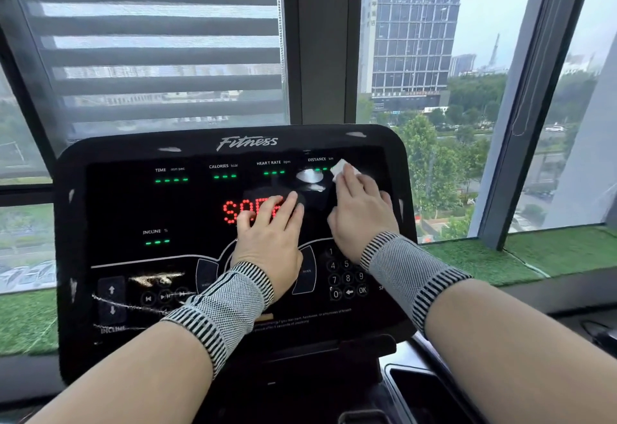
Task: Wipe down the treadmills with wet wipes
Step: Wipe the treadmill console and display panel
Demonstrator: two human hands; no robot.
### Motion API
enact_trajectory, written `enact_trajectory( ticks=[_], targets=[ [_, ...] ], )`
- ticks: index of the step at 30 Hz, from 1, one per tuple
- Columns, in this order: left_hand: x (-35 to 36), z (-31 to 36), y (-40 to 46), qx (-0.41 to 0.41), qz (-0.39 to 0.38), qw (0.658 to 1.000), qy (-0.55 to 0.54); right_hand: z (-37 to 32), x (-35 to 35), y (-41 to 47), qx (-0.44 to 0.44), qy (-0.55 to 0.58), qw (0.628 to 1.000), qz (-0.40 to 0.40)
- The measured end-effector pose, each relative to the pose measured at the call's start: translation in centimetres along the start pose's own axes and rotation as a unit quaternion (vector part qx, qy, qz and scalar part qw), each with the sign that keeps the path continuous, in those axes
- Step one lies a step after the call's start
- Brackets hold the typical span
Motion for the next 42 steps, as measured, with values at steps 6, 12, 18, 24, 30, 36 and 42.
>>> enact_trajectory(
  ticks=[6,12,18,24,30,36,42],
  targets=[
    [-0.1,-0.1,0.0,0.001,0.011,1.000,-0.005,-0.2,0.4,-1.8,-0.052,-0.033,0.998,-0.020],
    [0.1,-0.2,0.2,-0.001,-0.004,1.000,-0.015,-2.9,-0.3,0.0,-0.085,-0.013,0.996,-0.030],
    [0.3,-1.4,-0.4,-0.009,0.028,1.000,-0.007,-0.9,-0.3,-0.6,-0.048,-0.028,0.998,-0.021],
    [0.3,-1.5,-0.4,-0.003,0.077,0.997,-0.005,-3.1,1.0,-1.9,-0.115,-0.052,0.990,-0.060],
    [0.3,-1.8,-0.6,0.008,0.083,0.996,0.002,-3.4,0.3,-0.7,-0.066,-0.030,0.997,-0.030],
    [0.5,-2.0,-0.6,0.010,0.056,0.998,0.011,-1.3,0.5,-1.6,-0.062,-0.049,0.996,-0.028],
    [0.6,-1.9,-0.6,0.001,0.063,0.998,0.003,-4.2,0.7,-1.1,-0.123,-0.033,0.990,-0.053]
  ],
)
Point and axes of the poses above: each hand's wrist, its own y-axis towards the middle knuckle, its own x-axis out of the palm, z = x × y, the point moved 6 cm from there along y, towards the middle knuckle, and after that the axes turned 2 degrees about -x, right-handed, at the moved point
